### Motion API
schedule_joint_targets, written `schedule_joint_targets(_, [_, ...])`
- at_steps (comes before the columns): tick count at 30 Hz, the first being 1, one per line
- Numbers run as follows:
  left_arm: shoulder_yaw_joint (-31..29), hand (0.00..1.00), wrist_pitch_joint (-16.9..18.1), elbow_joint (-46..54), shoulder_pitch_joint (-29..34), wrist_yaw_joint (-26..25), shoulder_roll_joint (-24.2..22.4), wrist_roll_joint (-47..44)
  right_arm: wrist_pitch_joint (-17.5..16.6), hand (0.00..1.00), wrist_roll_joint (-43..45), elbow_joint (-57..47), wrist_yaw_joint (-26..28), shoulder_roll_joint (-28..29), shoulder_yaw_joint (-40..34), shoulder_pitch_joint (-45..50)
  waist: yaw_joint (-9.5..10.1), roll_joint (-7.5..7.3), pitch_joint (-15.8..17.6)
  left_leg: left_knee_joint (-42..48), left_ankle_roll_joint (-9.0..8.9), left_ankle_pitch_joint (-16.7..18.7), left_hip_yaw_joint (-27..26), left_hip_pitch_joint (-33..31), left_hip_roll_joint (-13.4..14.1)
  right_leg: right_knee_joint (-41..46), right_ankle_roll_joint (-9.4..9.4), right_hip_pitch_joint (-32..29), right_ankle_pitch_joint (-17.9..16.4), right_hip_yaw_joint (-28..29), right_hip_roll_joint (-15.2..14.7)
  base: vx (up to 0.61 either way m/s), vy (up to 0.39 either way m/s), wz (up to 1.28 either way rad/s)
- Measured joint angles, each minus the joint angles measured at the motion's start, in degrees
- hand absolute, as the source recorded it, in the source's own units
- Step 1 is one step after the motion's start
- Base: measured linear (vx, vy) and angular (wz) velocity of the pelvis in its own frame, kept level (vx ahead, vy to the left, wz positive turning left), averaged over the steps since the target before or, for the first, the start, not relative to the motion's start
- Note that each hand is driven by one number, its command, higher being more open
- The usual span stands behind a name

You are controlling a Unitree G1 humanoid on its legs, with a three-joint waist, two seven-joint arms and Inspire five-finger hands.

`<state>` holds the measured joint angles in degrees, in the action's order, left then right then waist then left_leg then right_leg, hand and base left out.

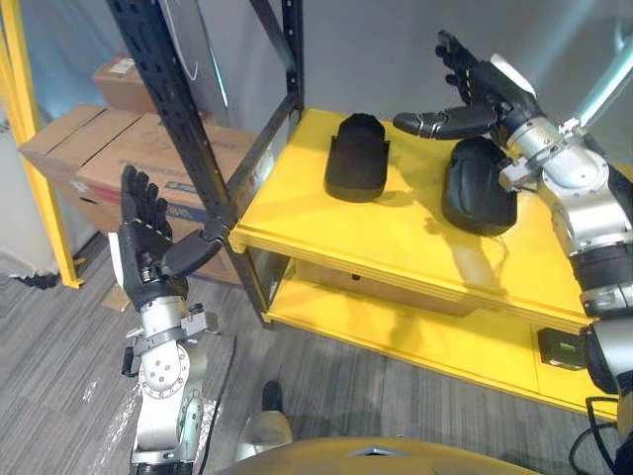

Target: Walk over and take three plastic housings, then place them on the shelf

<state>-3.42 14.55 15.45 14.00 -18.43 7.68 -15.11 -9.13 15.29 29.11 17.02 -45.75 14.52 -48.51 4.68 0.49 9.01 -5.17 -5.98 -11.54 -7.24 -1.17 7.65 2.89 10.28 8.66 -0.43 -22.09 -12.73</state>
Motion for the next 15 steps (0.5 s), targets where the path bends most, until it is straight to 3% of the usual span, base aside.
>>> schedule_joint_targets(5, [-0.03, 1.00, -1.59, -13.46, -0.69, -5.65, 0.23, -0.03, -0.15, 1.00, -1.07, 4.41, 2.53, -0.10, 6.49, -4.75, 1.40, 0.21, 0.09, -0.01, -0.05, -0.36, 0.53, -2.05, 1.05, -1.85, -0.92, -0.76, 0.94, -0.47, 1.35, -0.06, -0.026, 0.03])
schedule_joint_targets(8, [-0.29, 1.00, -4.00, -27.41, -0.79, -7.85, 0.17, 4.19, 2.05, 1.00, -1.62, 7.49, 4.64, -0.07, 10.57, -9.35, 2.41, -0.10, 1.38, 0.00, -0.43, -0.71, 1.14, -2.84, 2.22, -3.09, -1.52, -0.77, 1.46, -1.10, 2.83, -0.03, -0.060, 0.06])
schedule_joint_targets(11, [-0.68, 1.00, -4.92, -31.35, 0.05, -8.34, 0.19, 11.48, 4.51, 1.00, -3.03, 10.52, 6.96, -0.07, 11.00, -12.90, 3.60, -0.64, 2.36, 0.01, -1.05, -1.22, 1.82, -4.60, 3.26, -3.16, -1.99, -2.04, 1.68, -1.37, 4.04, -0.02, -0.049, 0.07])
schedule_joint_targets(15, [-0.67, 1.00, -4.82, -32.02, -0.25, -8.37, 0.62, 12.23, 5.20, 1.00, -7.83, 12.99, 8.00, 0.19, 14.97, -15.21, 4.66, -0.51, 3.40, 0.02, -0.85, -1.79, 1.86, -4.81, 3.25, -3.04, -2.07, -2.21, 1.78, -1.35, 4.08, 0.00, -0.009, 0.02])
